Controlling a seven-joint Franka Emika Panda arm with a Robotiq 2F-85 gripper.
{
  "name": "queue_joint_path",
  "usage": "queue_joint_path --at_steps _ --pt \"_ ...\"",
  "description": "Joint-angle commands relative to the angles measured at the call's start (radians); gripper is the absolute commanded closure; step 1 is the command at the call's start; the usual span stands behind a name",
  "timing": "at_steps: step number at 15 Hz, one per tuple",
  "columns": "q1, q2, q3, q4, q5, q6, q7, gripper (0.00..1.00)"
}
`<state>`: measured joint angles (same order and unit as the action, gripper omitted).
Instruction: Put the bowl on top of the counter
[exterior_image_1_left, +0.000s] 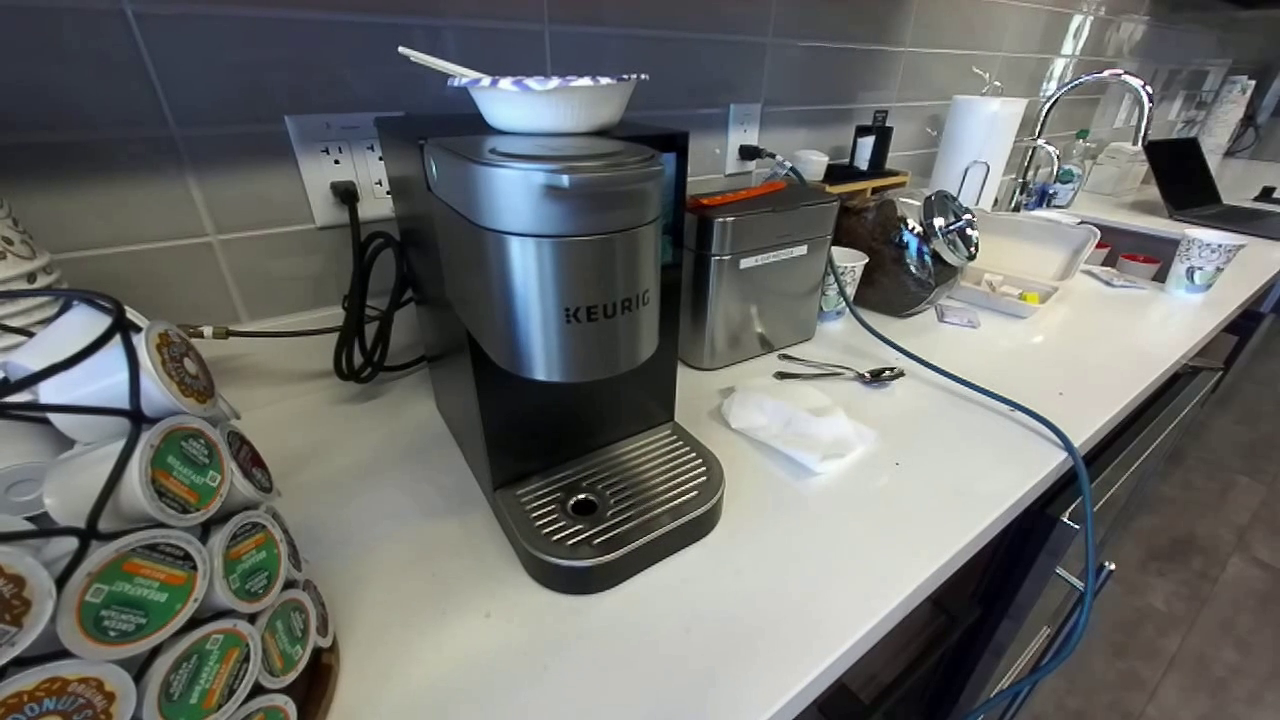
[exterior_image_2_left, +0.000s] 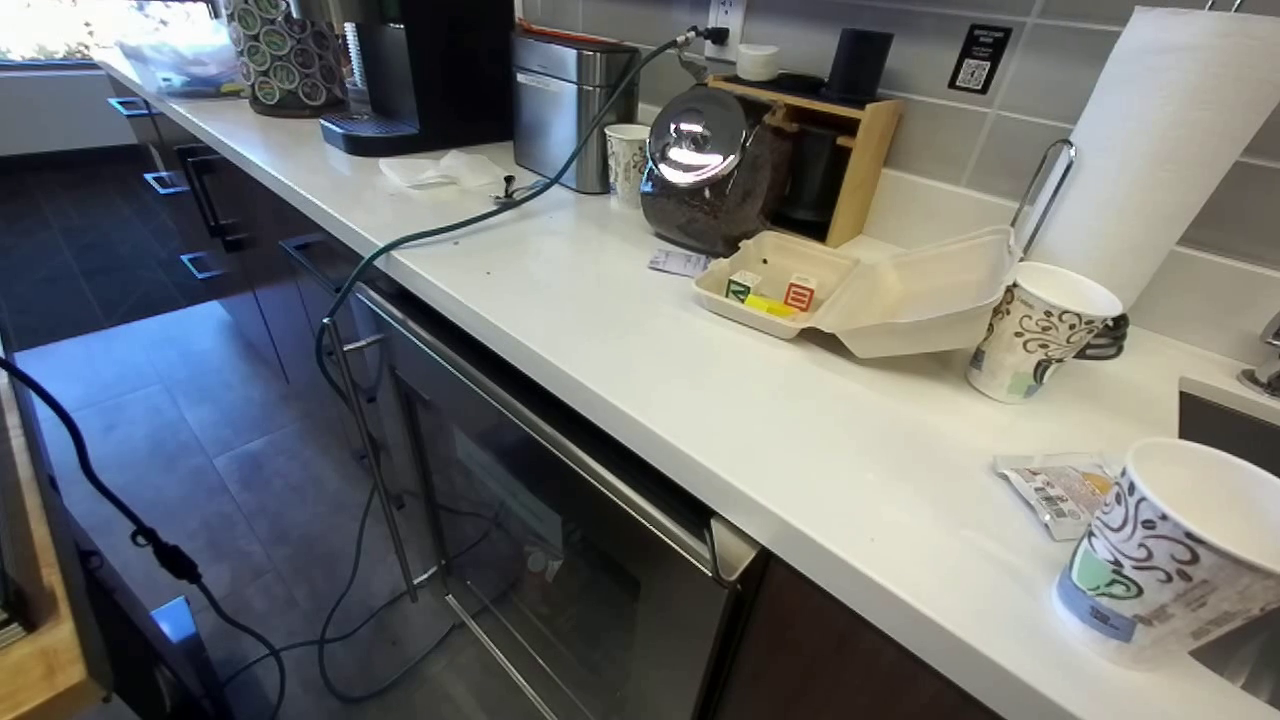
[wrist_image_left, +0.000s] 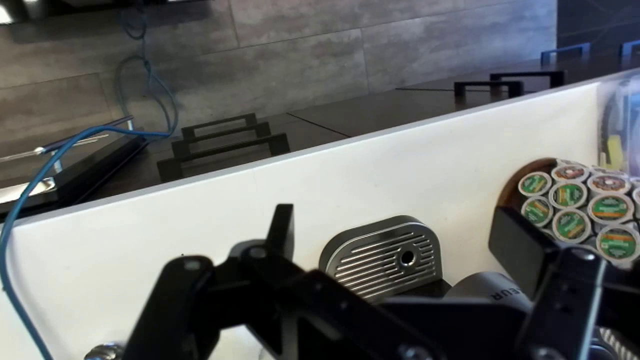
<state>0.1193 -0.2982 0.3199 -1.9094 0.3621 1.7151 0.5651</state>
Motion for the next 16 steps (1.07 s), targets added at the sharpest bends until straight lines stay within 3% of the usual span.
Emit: queue_joint_path --at_steps 1,9,10,11,15,16 --pt "0.013 0.021 -0.021 -0.087 0.096 0.172 0.089 0.00" --pt "0.033 0.125 -0.015 -0.278 0.152 0.731 0.304 0.00" --pt "0.031 0.140 -0.015 -0.287 0.130 0.760 0.361 0.00" --pt "0.046 0.120 -0.036 -0.261 0.124 0.697 0.285 0.00" --pt "0.047 0.153 -0.038 -0.275 0.124 0.742 0.332 0.00" --pt "0.049 0.169 -0.025 -0.277 0.119 0.832 0.377 0.00"
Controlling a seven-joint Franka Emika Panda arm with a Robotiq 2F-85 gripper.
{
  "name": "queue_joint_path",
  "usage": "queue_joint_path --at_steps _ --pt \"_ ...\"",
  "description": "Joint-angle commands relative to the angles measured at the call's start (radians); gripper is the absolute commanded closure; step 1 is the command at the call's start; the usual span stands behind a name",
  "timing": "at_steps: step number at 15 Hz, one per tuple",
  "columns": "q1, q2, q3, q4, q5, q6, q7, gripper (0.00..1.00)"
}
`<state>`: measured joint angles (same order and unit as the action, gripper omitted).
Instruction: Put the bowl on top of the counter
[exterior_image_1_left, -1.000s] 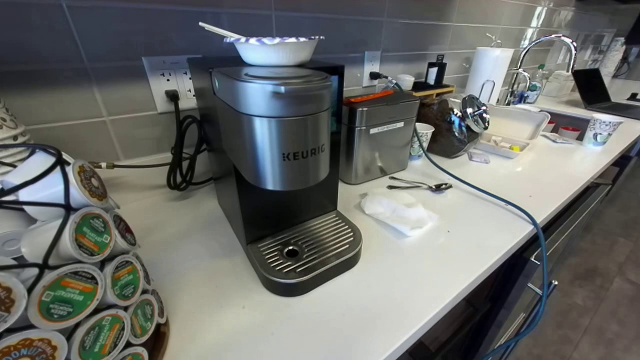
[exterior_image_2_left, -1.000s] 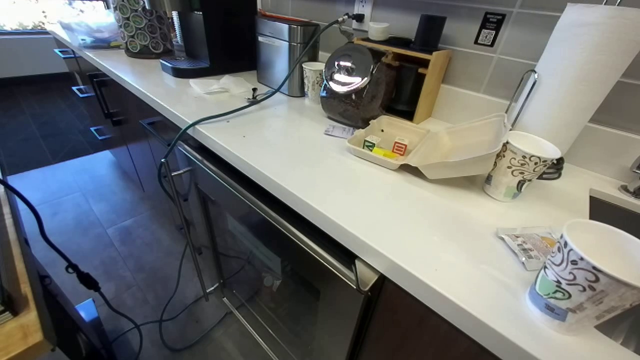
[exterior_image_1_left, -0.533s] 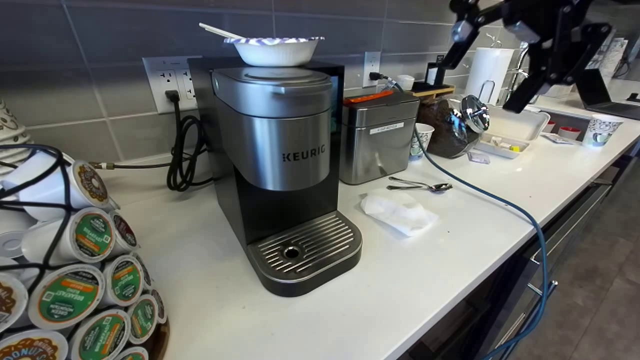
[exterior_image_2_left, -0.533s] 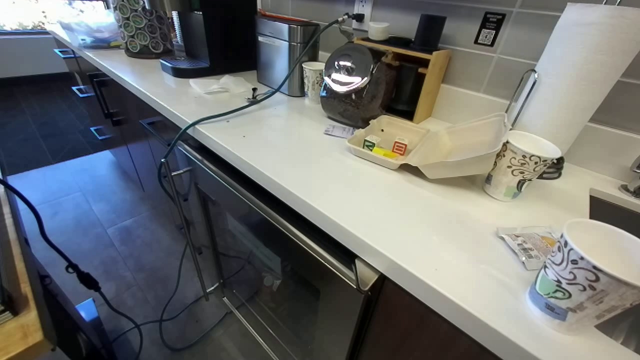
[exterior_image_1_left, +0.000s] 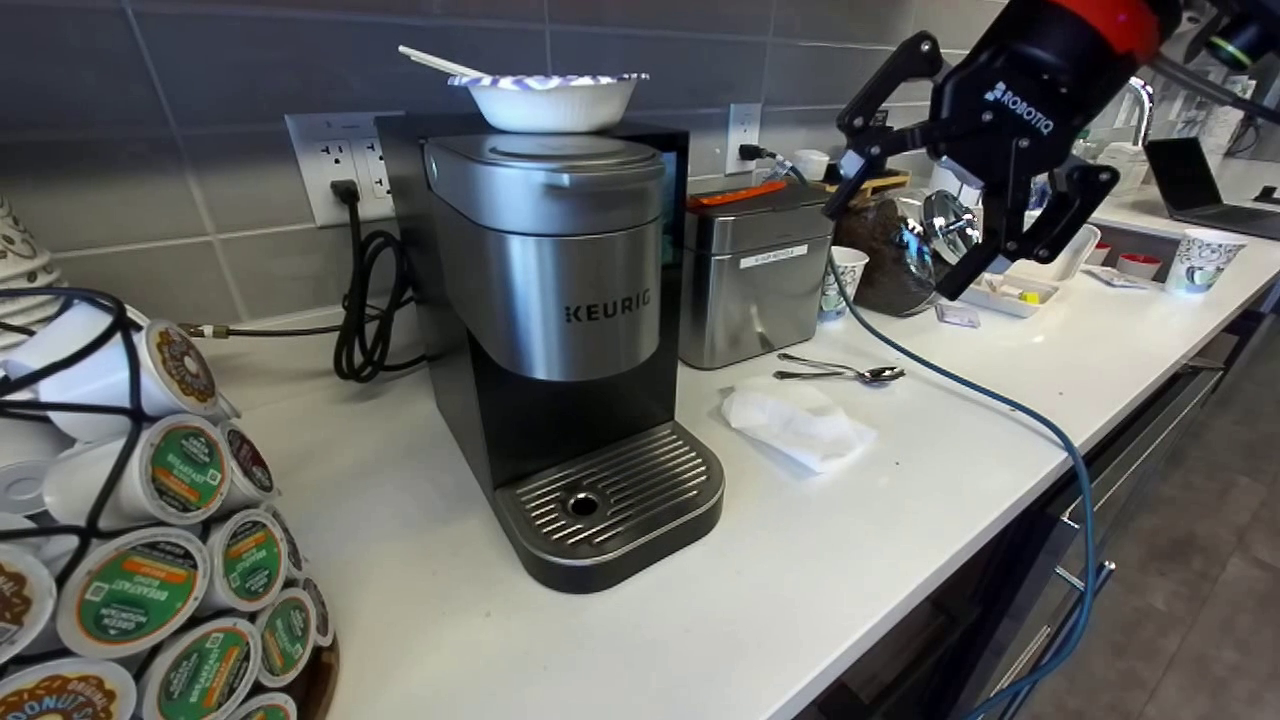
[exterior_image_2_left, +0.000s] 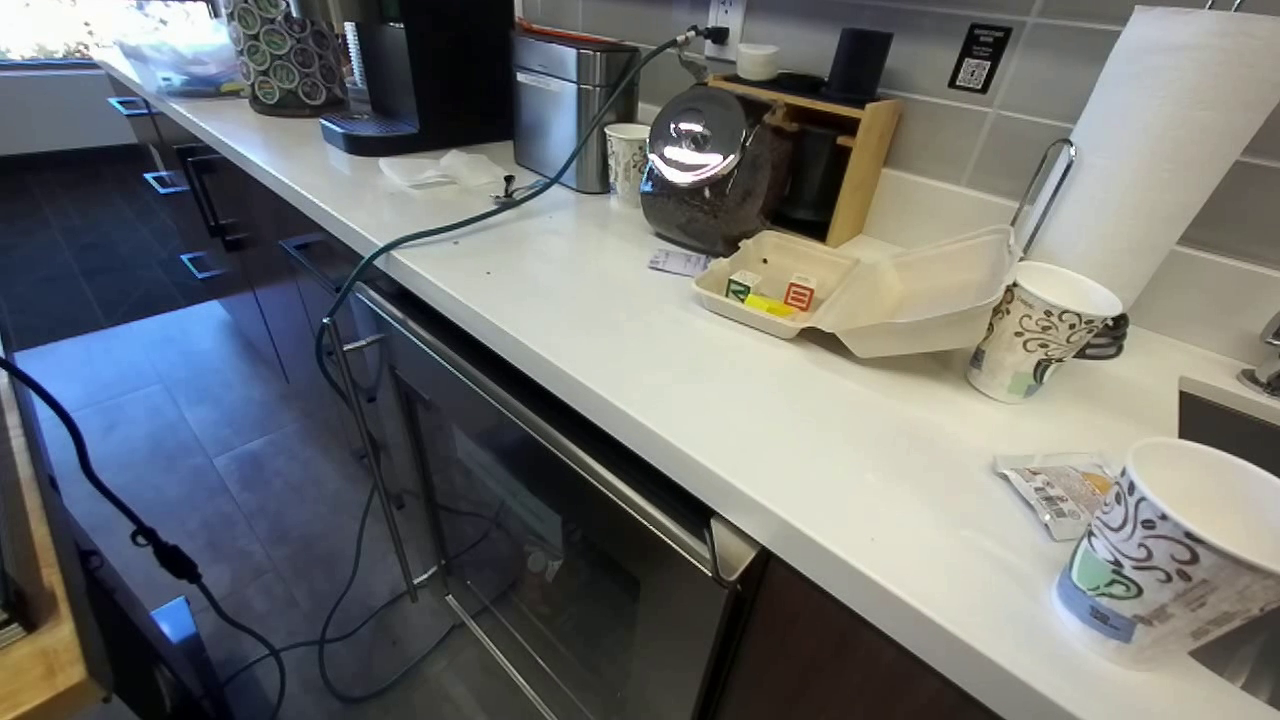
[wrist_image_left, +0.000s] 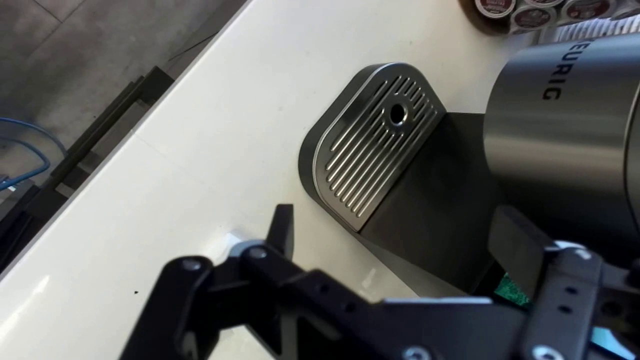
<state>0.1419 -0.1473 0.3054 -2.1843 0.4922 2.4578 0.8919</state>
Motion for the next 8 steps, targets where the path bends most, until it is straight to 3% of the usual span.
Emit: queue_joint_path --at_steps 1,8 --pt "0.037 0.041 -0.004 0.004 0.034 0.171 0.089 0.00" --pt "0.113 0.140 0.019 0.046 0.064 0.639 0.264 0.00"
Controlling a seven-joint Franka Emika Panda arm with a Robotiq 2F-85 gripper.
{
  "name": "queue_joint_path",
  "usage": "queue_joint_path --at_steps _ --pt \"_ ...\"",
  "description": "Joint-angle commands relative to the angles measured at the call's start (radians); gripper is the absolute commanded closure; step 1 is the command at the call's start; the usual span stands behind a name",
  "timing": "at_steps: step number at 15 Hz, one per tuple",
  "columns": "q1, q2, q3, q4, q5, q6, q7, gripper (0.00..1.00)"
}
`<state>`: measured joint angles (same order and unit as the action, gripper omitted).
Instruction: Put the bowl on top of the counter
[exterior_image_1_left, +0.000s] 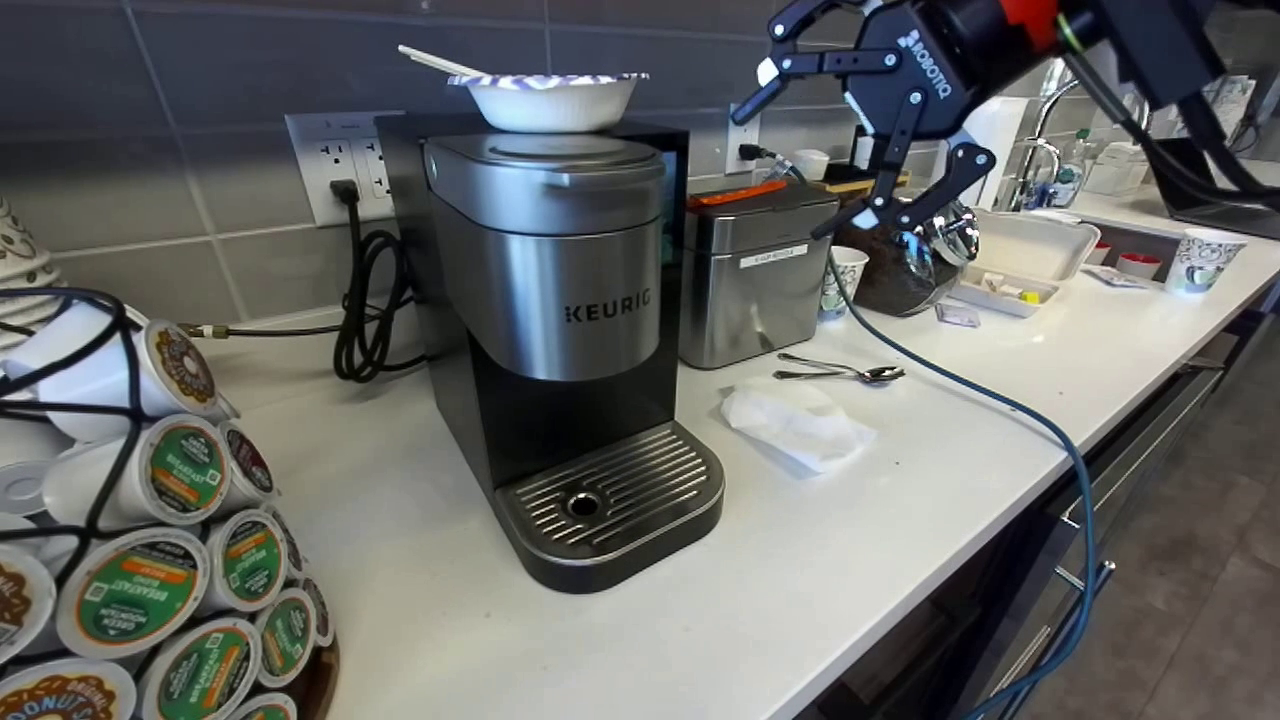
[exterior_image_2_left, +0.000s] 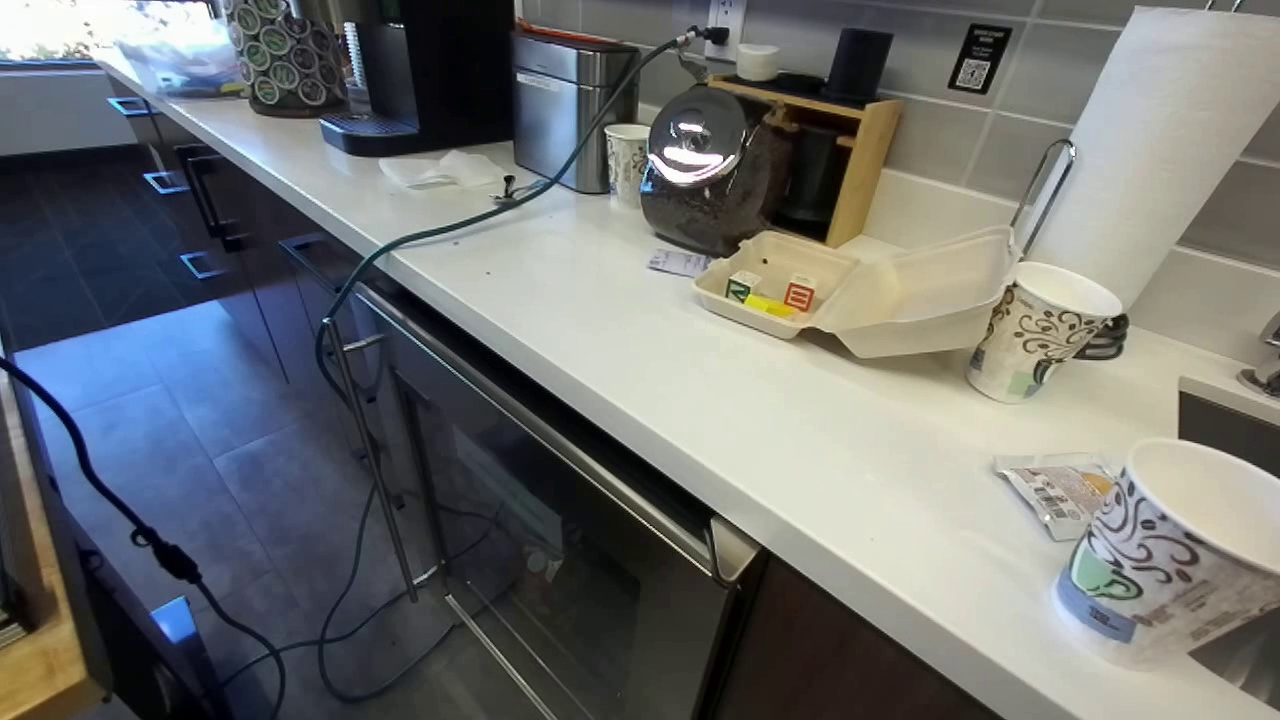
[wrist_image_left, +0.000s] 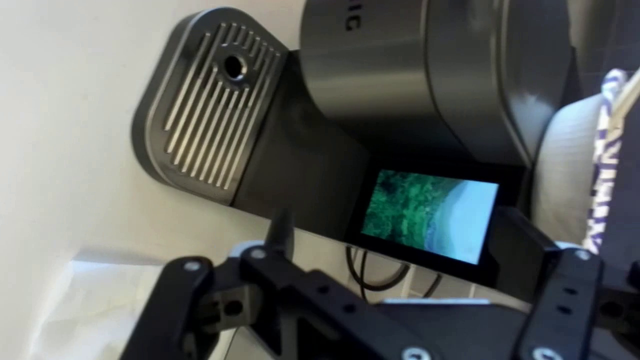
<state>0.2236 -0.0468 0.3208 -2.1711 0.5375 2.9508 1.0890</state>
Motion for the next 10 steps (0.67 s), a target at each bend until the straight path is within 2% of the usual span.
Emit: queue_joint_path --at_steps 1,4,5,10 --pt "0.021 0.052 0.020 0.042 0.003 0.199 0.090 0.00" --pt "0.028 0.104 0.028 0.086 -0.020 0.300 0.116 0.00" --pt "0.049 0.121 0.012 0.107 -0.003 0.310 0.093 0.00" --pt "0.070 0.225 0.013 0.227 -0.019 0.334 0.078 0.02"
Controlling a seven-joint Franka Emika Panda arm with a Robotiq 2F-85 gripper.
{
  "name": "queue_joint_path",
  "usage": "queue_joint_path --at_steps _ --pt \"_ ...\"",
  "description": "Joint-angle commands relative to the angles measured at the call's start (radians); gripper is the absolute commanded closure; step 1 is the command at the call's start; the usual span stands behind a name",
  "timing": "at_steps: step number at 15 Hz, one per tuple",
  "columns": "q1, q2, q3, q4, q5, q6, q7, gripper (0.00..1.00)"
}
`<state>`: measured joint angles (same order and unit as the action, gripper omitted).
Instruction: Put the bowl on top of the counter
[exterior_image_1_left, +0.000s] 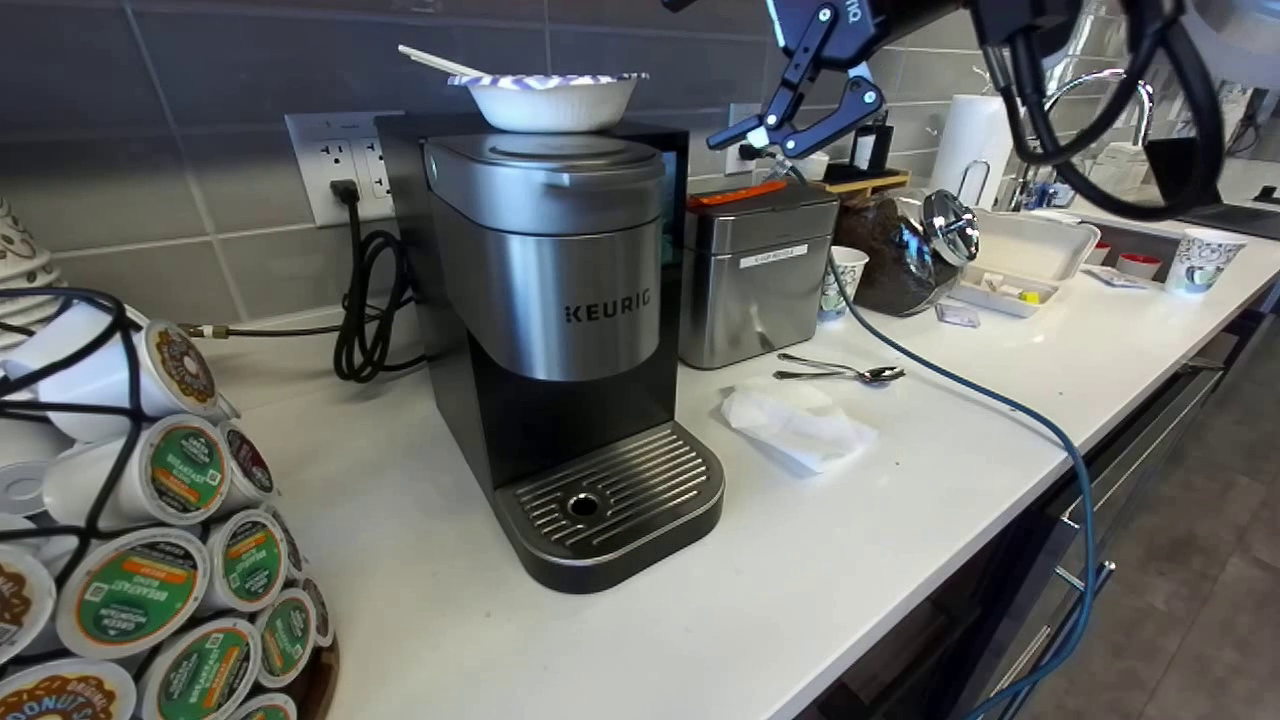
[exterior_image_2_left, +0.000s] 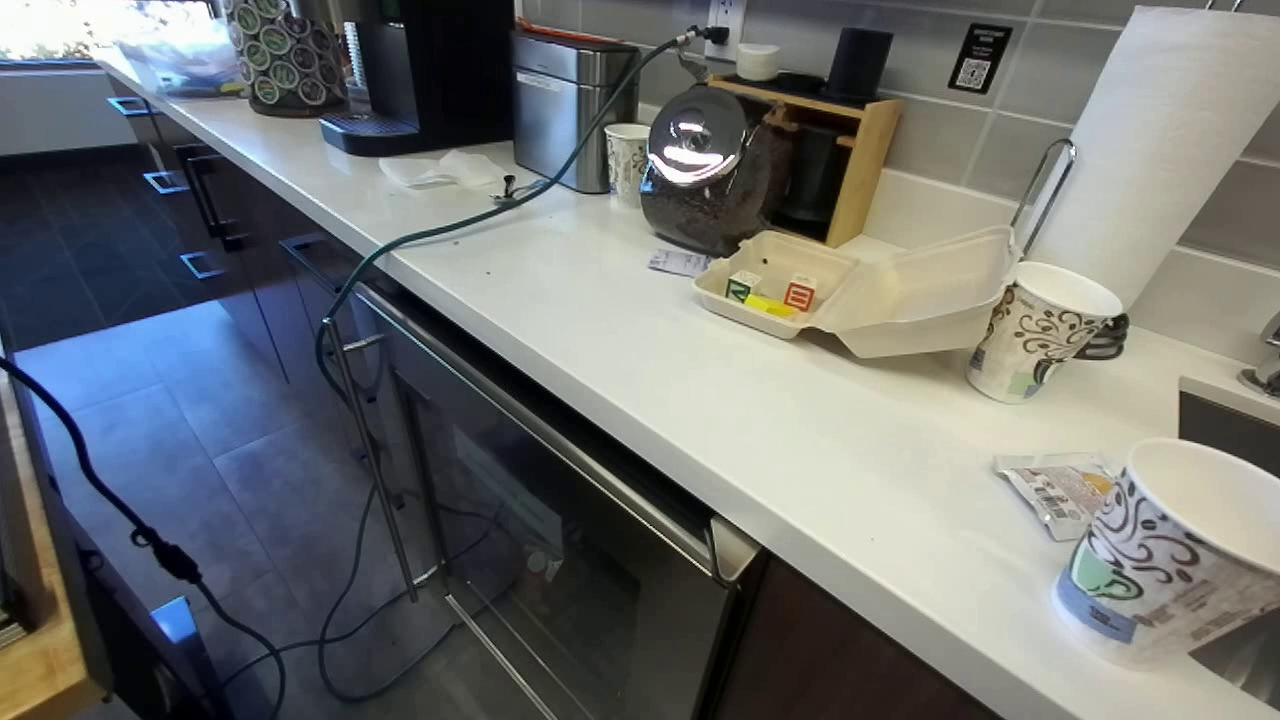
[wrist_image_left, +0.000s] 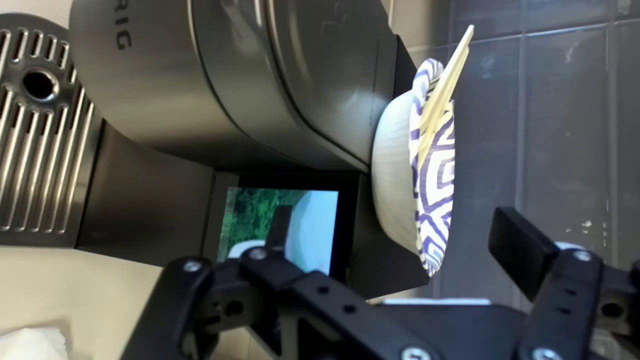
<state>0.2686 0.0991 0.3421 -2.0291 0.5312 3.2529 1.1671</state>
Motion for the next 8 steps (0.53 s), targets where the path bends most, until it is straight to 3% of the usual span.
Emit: queue_joint_path --at_steps 1,2,4,5,7,8 --pt "0.043 0.094 -0.028 0.108 -0.038 0.032 0.021 0.09" --pt "0.056 0.112 -0.040 0.130 -0.047 0.034 0.018 0.11" --pt "0.087 0.139 -0.075 0.170 -0.064 0.031 0.020 0.28" --pt "0.103 0.149 -0.093 0.186 -0.071 0.028 0.021 0.32" --pt "0.146 0.171 -0.147 0.212 -0.088 0.027 0.025 0.54" --pt "0.171 0.181 -0.179 0.223 -0.096 0.028 0.026 0.53"
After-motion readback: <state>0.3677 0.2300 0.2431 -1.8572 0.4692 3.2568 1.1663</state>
